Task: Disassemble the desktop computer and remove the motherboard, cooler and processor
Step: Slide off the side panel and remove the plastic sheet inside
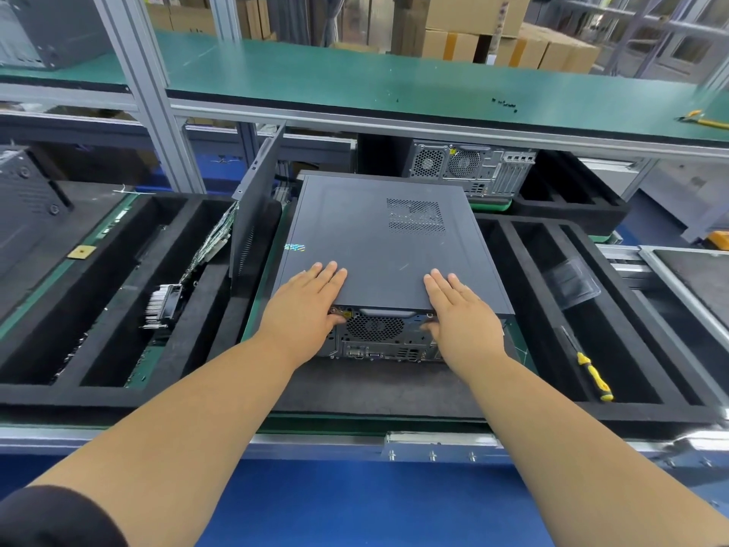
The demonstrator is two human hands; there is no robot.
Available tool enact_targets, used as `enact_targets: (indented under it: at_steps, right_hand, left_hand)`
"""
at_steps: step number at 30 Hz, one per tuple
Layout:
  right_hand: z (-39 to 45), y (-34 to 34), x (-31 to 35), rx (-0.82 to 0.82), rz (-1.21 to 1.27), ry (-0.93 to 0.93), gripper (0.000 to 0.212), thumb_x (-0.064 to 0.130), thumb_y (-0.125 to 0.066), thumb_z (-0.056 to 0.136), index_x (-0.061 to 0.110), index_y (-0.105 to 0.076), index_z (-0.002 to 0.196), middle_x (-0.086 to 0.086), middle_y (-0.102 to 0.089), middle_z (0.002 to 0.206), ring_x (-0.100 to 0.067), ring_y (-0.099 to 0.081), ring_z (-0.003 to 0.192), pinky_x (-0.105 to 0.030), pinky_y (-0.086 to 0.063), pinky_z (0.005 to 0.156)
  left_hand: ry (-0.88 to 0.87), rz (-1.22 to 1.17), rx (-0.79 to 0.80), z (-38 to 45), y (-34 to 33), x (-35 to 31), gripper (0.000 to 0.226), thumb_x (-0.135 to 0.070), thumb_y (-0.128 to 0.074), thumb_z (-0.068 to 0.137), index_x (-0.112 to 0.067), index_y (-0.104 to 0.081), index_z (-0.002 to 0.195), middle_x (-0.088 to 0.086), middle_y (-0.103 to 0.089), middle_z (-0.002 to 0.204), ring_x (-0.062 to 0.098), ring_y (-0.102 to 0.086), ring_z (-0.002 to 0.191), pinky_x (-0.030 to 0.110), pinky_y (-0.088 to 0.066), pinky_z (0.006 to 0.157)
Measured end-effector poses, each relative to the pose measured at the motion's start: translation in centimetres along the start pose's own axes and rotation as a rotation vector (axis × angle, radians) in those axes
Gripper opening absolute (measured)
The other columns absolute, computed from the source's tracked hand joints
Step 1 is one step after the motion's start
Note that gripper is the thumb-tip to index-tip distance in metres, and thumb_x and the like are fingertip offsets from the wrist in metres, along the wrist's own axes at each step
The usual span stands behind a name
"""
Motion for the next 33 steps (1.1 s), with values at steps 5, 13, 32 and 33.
enact_targets:
  at_steps: [5, 13, 32, 33]
  right_hand:
    - [-0.4, 0.0, 0.0, -0.005, -0.009, -0.007, 0.072, 0.034, -0.047, 0.103, 0.023, 0.0, 0.157, 0.007, -0.001, 0.165, -0.018, -0.003, 0.152, -0.031, -0.018, 0.12]
    - [-0.9, 0.3, 0.4, -0.035, -0.03, -0.009, 0.07, 0.029, -0.045, 0.103, 0.023, -0.002, 0.158, 0.006, -0.004, 0.165, -0.018, -0.006, 0.152, -0.03, -0.019, 0.119]
    - [-4.6, 0.6, 4.7, -0.037, 1.343, -0.761, 0.007, 0.015, -0.057, 0.091, 0.02, -0.059, 0.096, -0.001, -0.068, 0.09, -0.014, -0.067, 0.081, -0.032, -0.055, 0.072]
    - [-4.3, 0.1, 4.9, -0.025, 1.533, -0.848, 0.01, 0.009, -0.054, 0.094, 0.01, -0.059, 0.103, -0.006, -0.068, 0.091, -0.018, -0.069, 0.087, -0.033, -0.056, 0.079]
  left_hand:
    - [0.024, -0.014, -0.026, -0.4, 0.3, -0.2, 0.071, -0.05, -0.038, 0.1, -0.022, -0.006, 0.156, -0.004, -0.007, 0.163, 0.017, -0.009, 0.15, 0.031, -0.01, 0.12]
    - [0.061, -0.156, -0.033, -0.8, 1.1, -0.2, 0.071, -0.048, -0.048, 0.097, -0.028, -0.013, 0.156, -0.009, -0.011, 0.162, 0.011, -0.011, 0.149, 0.026, -0.007, 0.119]
    - [0.784, -1.166, -0.123, -4.5, 3.0, 7.3, 0.016, -0.018, -0.058, 0.088, -0.025, -0.067, 0.098, -0.003, -0.067, 0.094, 0.017, -0.062, 0.087, 0.027, -0.048, 0.078]
    - [0.807, -1.21, -0.098, -4.5, 3.0, 7.3, 0.014, -0.013, -0.056, 0.087, -0.023, -0.065, 0.09, 0.0, -0.065, 0.089, 0.022, -0.058, 0.081, 0.03, -0.046, 0.082]
Point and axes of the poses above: each hand's wrist, its own z-axis towards the middle knuckle, its own y-axis out of the back of the hand, x = y × z, the point moved 5 cm from there along z, towards the middle knuckle
